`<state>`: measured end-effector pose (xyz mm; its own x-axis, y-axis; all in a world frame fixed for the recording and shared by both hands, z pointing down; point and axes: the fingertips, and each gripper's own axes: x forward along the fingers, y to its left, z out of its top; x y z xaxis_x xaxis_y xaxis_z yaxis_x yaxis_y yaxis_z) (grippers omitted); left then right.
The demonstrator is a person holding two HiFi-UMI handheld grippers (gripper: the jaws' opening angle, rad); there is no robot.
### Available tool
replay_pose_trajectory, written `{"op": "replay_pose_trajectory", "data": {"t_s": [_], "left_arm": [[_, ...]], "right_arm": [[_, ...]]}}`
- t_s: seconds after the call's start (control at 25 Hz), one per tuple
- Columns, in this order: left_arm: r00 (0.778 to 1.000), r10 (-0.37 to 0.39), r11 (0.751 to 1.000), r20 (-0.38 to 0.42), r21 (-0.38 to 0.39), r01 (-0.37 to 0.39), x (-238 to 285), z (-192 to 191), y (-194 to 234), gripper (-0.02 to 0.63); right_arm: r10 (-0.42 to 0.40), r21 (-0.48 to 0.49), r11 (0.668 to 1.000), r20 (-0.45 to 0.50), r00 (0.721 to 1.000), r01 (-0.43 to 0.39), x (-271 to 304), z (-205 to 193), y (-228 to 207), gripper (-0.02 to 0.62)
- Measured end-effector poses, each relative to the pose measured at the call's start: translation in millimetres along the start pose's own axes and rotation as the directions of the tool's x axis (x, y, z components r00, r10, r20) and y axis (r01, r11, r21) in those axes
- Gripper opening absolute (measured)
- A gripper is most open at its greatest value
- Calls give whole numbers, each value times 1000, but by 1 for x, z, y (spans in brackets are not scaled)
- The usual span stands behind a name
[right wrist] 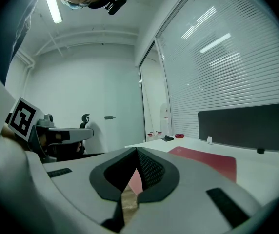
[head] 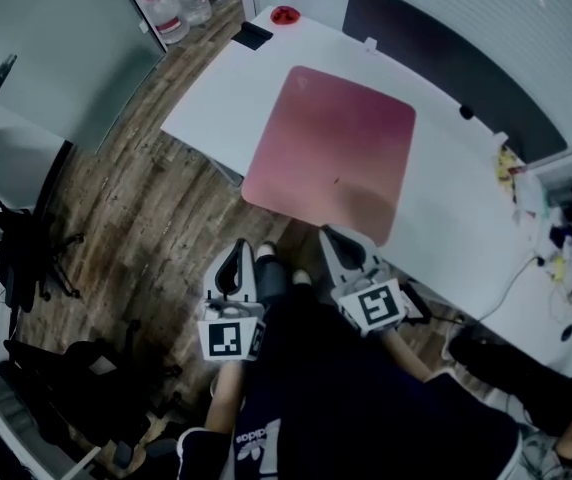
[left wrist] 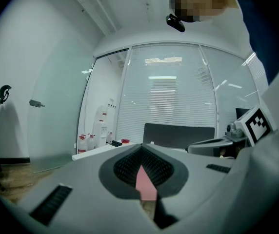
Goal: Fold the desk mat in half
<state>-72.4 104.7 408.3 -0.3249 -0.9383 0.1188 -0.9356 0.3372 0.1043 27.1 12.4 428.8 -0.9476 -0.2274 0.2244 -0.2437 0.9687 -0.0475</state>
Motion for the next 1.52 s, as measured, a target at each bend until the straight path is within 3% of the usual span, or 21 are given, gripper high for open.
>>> {"op": "replay_pose_trajectory", "data": {"t_s": [0.24,0.56,0.68,0.92,1.08,1.52], "left_arm": [[999,-34,999,-22,-26,33,29,-2,27,3],[992,-121,992,-29,24,122,78,22,85,3],[991,-131,991,-30,5,131,94,30,104,3],[980,-198,980,-23,-11,198,114,33,117,3],[977,-209,978,-44,-14,209,115,28,133,3],[970,-233,972,-67,-40,231,119,18,151,3]], "right_arm": [[-36,4,999,-10,999,37,33,6,-5,3],[-93,16,996,-31,995,93,97,29,-3,3],[-118,8,993,-31,993,118,116,38,-3,3],[-167,-45,985,-50,985,165,138,38,-1,3],[-195,-31,981,-52,979,194,148,34,6,3],[-192,-81,980,-103,976,185,171,23,24,3]]}}
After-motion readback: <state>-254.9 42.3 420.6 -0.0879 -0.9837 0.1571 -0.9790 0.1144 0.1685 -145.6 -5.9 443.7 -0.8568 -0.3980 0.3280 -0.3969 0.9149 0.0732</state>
